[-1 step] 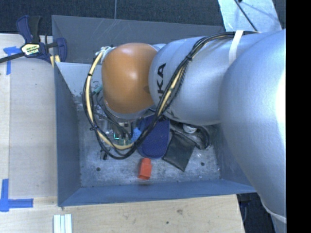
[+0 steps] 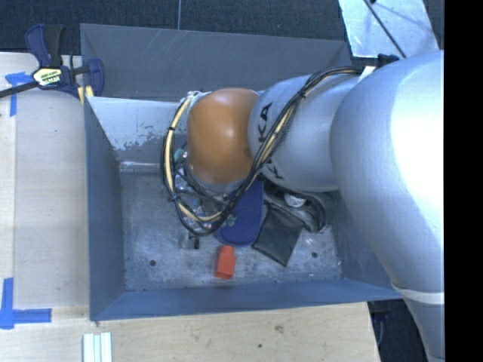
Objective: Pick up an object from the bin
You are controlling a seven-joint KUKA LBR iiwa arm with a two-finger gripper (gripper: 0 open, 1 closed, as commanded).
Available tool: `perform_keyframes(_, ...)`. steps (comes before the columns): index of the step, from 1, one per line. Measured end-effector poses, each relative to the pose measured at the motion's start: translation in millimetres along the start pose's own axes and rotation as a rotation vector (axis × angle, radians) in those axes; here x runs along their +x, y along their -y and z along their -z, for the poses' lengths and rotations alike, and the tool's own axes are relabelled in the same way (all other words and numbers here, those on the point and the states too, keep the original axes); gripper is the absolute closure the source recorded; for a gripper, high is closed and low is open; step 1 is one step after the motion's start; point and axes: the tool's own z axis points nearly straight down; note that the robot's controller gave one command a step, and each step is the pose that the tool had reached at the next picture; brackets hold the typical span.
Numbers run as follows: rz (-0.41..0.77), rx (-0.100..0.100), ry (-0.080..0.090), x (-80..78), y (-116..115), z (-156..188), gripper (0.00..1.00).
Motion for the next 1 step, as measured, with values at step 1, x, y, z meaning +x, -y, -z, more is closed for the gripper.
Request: perform_keyframes(1, -0.126, 0.000, 0.011, 4.8, 61.7, 60.7, 0.00)
